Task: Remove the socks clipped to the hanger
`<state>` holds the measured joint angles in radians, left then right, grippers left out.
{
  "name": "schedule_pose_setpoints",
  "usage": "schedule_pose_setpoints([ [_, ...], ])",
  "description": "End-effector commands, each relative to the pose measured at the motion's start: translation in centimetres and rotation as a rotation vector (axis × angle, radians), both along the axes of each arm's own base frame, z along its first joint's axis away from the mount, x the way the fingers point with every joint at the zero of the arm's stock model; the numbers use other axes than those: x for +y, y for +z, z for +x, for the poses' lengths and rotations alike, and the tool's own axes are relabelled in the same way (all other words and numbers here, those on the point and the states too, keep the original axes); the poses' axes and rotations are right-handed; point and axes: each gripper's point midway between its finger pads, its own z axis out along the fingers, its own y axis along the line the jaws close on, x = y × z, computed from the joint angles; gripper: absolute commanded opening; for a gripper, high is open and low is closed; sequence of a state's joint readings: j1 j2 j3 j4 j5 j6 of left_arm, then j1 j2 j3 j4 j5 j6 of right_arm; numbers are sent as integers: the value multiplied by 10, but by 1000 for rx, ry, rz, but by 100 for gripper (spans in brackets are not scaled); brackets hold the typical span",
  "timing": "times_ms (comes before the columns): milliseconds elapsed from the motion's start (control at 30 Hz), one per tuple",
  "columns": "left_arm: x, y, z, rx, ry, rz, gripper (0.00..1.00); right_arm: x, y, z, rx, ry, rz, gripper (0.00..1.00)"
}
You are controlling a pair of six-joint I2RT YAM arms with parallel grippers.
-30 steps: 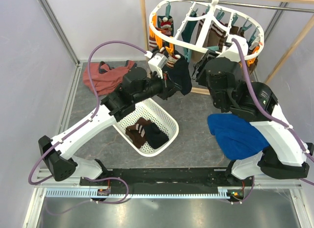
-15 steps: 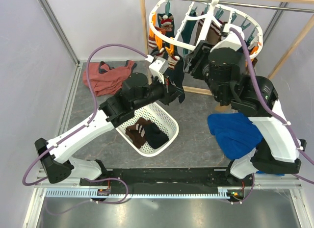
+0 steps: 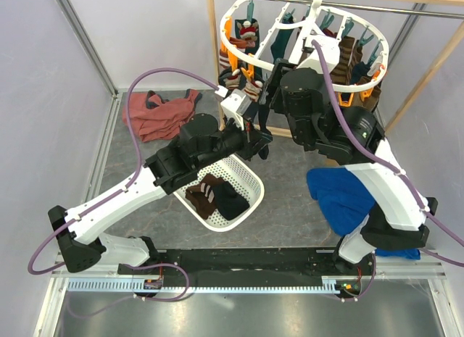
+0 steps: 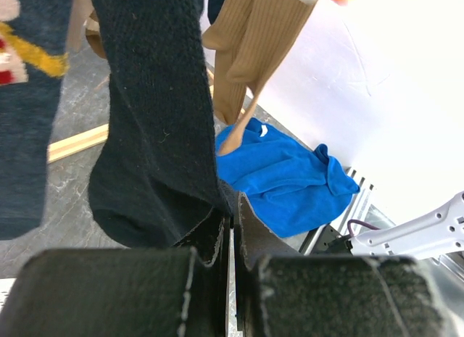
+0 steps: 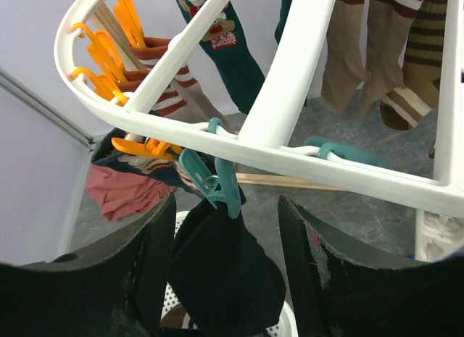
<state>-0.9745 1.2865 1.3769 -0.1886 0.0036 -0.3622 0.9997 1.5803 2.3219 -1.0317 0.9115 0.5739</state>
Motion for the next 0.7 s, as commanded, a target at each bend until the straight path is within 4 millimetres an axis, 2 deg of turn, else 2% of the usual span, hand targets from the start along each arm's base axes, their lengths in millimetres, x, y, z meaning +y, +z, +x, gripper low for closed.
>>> schedule_pose_setpoints([
  [0,6,16,-2,-71,16,-11,2,-1,5,6,-24,-47,-16,66],
  [667,1,19,-9,-80,-3,-20,2,4,3,24,-59,-120,-89,63],
])
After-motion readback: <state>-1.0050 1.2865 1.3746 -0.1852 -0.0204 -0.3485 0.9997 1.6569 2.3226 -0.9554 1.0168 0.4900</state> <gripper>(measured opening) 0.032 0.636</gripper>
